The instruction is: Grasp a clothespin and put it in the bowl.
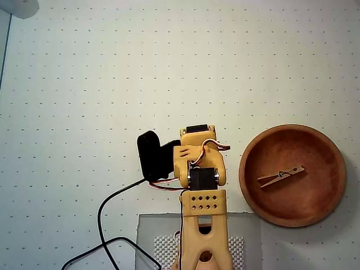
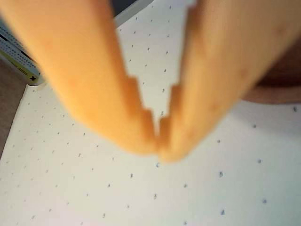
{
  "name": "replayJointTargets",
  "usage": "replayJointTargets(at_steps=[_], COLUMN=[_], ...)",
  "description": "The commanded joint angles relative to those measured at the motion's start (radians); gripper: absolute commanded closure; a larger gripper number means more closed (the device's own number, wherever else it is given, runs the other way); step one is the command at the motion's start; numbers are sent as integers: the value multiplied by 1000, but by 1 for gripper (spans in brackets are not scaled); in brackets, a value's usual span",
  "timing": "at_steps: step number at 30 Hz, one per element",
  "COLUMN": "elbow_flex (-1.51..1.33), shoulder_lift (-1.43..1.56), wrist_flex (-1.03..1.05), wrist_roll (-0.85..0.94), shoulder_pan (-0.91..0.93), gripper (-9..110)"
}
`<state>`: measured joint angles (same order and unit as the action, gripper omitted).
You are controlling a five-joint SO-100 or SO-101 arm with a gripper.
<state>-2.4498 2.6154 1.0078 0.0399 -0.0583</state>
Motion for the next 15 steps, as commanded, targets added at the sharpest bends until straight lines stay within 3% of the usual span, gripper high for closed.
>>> replayJointTargets(at_steps=[1,15], elbow_flex=[-69,-428], shoulder_lift=[67,310], wrist_flex=[-72,-222], wrist_roll=[0,-6], shoulder_pan=[9,9], gripper=[105,105])
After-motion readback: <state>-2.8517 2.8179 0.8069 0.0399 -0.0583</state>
